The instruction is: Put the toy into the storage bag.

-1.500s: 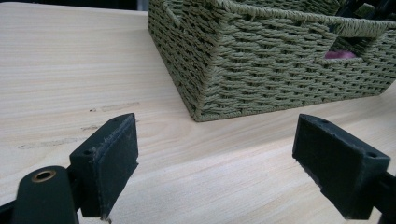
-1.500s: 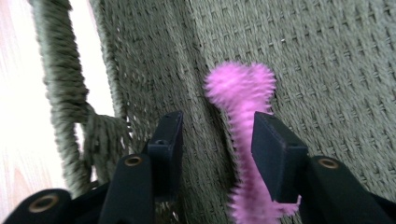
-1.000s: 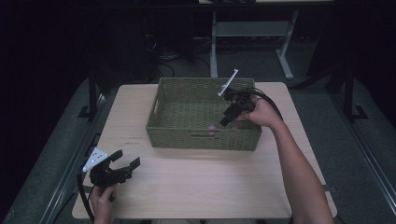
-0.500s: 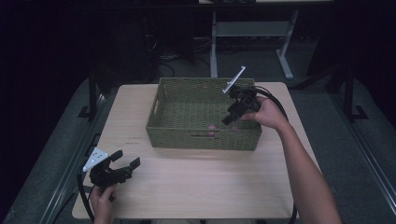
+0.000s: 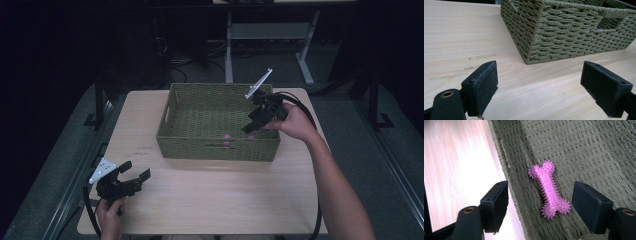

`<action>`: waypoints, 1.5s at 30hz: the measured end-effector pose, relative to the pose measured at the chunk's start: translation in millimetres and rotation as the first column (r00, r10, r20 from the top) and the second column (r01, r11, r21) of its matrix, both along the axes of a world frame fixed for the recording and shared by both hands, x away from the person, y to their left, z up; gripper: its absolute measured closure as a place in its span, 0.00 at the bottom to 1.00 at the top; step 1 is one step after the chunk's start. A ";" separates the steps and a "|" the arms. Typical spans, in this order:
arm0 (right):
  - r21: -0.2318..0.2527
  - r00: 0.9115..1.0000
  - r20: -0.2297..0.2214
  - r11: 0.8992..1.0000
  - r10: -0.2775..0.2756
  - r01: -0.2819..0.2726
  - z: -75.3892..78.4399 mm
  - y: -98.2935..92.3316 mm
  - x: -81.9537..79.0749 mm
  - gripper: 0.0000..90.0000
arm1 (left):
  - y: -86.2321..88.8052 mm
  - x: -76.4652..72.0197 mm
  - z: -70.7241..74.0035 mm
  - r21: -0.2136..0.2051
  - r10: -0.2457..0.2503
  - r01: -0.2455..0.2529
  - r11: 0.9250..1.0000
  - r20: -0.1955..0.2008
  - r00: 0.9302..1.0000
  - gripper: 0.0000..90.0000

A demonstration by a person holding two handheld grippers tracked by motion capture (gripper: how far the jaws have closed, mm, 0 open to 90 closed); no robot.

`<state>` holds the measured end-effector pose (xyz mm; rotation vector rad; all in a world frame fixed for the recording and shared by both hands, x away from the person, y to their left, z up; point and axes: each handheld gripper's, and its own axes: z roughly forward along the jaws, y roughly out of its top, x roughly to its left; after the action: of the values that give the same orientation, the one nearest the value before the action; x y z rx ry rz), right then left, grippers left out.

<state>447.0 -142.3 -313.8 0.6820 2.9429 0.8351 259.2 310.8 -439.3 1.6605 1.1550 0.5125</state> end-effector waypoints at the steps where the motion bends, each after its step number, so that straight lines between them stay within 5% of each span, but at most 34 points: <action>1: 0.001 1.000 0.006 1.000 0.002 -0.002 1.3 0.0 -1.6 0.32 | 0.0 -0.1 0.1 0.001 -0.001 0.001 1.000 0.000 1.000 0.15; 15: 0.046 0.999 0.039 0.999 0.012 -0.014 11.3 -7.1 -21.5 0.32 | -0.5 -0.6 0.2 0.003 -0.010 0.010 1.000 -0.001 1.000 0.15; 45: 0.019 0.998 0.058 1.000 0.005 -0.006 -4.0 -33.7 -65.8 0.31 | -0.8 -1.0 -0.2 0.008 -0.008 0.008 1.000 -0.002 1.000 0.15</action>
<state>381.2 -176.0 -317.8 0.6391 2.8903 0.8697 258.2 310.0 -439.5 1.6717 1.1488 0.5114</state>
